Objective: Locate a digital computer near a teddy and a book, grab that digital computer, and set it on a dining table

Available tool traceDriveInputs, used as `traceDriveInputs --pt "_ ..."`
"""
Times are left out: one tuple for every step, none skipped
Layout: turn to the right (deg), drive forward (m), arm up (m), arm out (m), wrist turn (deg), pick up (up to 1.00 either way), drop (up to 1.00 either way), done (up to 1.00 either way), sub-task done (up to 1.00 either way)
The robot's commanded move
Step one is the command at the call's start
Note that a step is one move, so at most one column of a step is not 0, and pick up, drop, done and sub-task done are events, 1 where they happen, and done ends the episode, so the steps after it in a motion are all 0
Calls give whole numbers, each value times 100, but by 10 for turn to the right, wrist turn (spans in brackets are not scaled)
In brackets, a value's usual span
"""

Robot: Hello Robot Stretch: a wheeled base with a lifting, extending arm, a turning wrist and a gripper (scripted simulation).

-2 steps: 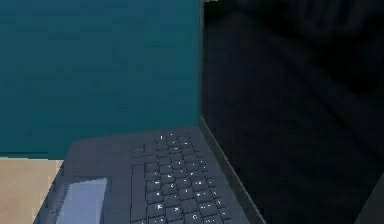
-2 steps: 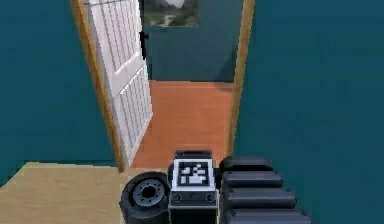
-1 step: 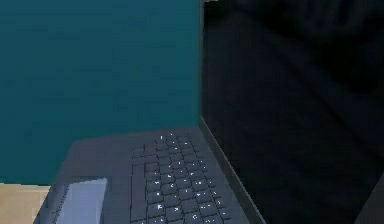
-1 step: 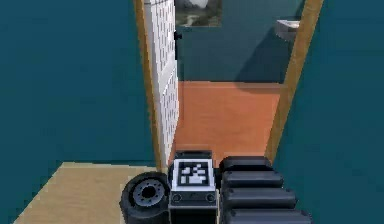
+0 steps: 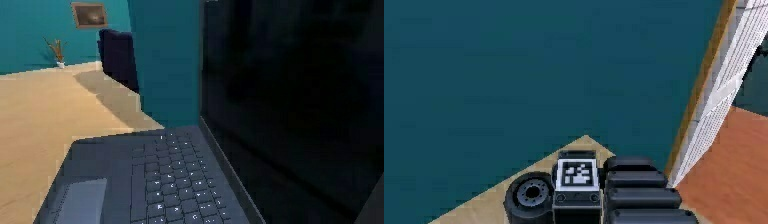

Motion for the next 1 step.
traceDriveInputs --pt "-420 0 0 0 0 0 0 0 0"
